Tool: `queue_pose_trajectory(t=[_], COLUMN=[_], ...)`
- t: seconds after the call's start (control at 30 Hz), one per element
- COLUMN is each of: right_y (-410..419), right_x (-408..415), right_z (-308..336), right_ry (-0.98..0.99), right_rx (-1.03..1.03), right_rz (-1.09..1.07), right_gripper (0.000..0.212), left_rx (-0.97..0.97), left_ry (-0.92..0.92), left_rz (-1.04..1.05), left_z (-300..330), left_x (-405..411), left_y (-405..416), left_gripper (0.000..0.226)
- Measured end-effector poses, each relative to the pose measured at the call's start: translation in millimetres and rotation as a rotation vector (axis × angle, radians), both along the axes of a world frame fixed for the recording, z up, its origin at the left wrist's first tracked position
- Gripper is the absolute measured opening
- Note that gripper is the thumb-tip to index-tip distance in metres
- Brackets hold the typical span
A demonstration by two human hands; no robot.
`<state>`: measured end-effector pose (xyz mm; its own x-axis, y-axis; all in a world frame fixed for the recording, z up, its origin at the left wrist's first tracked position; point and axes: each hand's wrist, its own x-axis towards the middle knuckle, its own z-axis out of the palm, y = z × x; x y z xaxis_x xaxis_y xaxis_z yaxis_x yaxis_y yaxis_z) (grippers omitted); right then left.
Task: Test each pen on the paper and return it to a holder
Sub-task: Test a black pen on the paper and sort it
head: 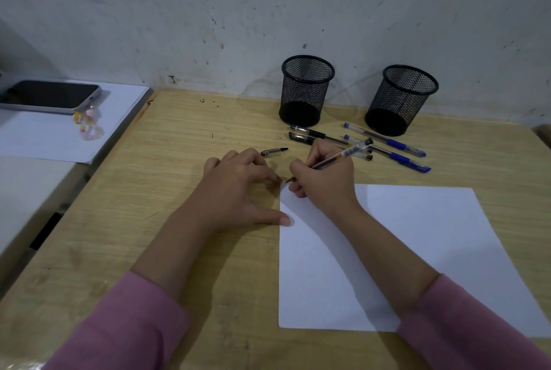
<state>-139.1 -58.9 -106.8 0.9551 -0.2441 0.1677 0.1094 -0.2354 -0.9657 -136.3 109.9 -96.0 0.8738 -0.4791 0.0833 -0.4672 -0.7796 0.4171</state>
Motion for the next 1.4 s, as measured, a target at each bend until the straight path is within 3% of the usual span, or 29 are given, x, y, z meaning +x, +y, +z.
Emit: queue_pose_trajectory(t=[0.23,1.4], right_y=[-0.2,-1.4], right_x=[2.2,2.7], right_z=[-0.9,-1.5], right_ry=[0.023,0.011], right_rx=[0.013,-0.055], right_rz=[0.022,-0.067], right_gripper=[0.031,0.034], left_rx=[0.103,0.018], left_ry=[-0.09,-0.076], left_rz=[-0.013,-0.032], left_z=[0.8,-3.2], left_x=[-0.3,1.3], left_y=[0.9,5.1], left_gripper=[0.079,0.077])
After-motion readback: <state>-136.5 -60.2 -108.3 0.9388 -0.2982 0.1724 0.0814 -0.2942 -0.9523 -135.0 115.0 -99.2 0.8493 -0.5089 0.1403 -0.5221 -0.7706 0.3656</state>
